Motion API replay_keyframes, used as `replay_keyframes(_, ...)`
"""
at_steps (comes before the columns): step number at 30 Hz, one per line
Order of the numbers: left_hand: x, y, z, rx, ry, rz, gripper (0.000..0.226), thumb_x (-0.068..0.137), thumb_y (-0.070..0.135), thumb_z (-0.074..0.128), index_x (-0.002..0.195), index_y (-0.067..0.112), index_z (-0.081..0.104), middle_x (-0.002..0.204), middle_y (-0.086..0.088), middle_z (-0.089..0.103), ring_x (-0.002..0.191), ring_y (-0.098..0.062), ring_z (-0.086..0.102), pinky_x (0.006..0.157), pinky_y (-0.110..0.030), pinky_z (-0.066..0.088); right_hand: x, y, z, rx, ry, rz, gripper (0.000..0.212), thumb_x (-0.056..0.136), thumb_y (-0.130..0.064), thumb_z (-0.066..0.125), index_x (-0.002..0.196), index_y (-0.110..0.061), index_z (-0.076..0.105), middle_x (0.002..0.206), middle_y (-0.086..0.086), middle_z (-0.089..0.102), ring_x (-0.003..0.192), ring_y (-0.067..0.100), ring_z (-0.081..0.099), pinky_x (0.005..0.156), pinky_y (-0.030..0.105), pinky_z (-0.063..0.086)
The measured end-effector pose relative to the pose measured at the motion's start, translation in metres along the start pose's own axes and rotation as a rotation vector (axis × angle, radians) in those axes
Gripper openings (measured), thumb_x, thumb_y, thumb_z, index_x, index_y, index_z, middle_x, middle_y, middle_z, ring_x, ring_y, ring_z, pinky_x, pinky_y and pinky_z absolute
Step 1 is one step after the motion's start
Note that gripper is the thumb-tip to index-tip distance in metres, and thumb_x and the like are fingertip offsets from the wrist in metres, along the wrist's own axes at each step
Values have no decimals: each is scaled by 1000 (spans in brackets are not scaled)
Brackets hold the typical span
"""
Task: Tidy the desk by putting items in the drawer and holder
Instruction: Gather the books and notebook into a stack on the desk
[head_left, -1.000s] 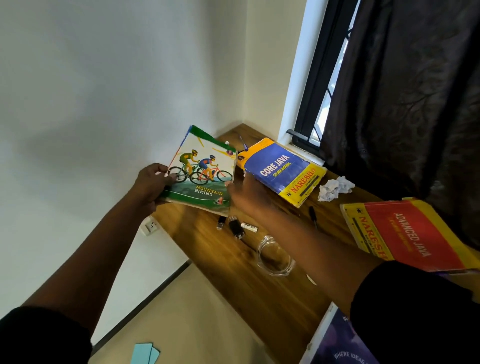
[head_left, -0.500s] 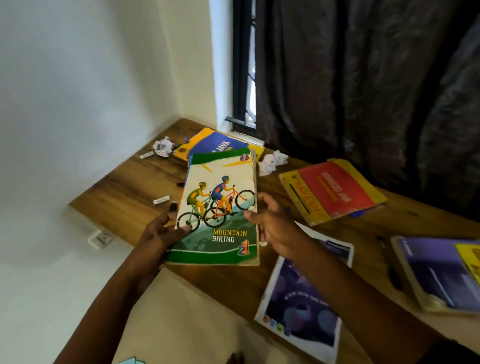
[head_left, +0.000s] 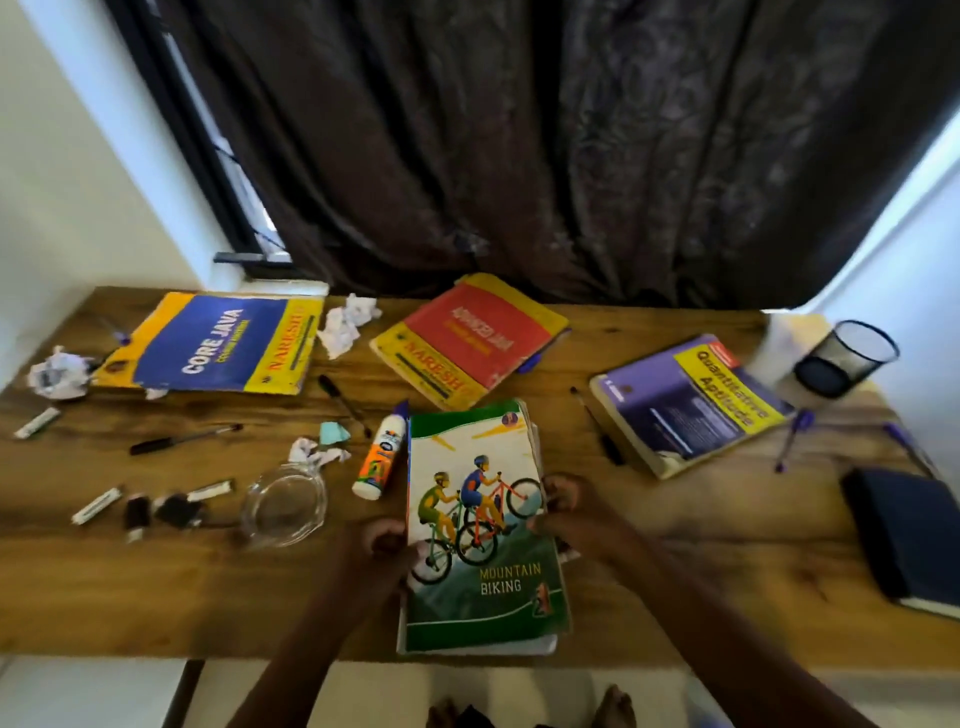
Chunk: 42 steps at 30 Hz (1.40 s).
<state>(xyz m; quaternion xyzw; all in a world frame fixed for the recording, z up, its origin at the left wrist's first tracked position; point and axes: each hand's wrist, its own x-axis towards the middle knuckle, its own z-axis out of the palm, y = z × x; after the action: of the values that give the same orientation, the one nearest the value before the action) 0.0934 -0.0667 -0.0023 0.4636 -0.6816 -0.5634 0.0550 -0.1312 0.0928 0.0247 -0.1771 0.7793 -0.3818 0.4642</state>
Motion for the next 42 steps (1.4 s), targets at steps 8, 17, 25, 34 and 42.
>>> replay_keyframes(8,2,14,5,352,84,88,33,72,37,90,95,31,67,78,10,75,64,-9,71,66,-40,61,-6,19,-4,-29,82,32,34,84,-7,81,110,-14,59,108,10,71,87,26,76,68,45,65)
replay_keyframes(17,2,31,9,646,107,155,32,72,40,89,92,31,66,79,16,68,75,-6,64,68,-28,50,-3,37,-8,-134,83,-56,39,81,-19,84,110,-21,58,106,2,70,88,19,74,67,41,66)
replay_keyframes(25,20,88,64,649,180,421,41,85,34,79,123,26,66,121,2,69,108,-23,67,86,-40,56,-5,49,-78,-156,504,-141,20,91,-46,70,96,-29,64,100,-10,69,93,10,64,76,34,56)
replay_keyframes(34,81,192,191,700,-52,611,62,97,39,64,151,17,41,149,-8,52,136,-26,50,106,-39,47,24,62,-172,313,754,104,51,91,-30,74,127,-14,40,131,10,61,115,29,65,93,46,57)
replay_keyframes(42,153,256,287,992,-174,533,71,98,50,57,153,11,34,156,-16,41,142,-34,42,116,-42,36,59,63,-204,295,709,223,58,81,-29,82,115,-21,36,122,9,64,107,35,69,78,52,63)
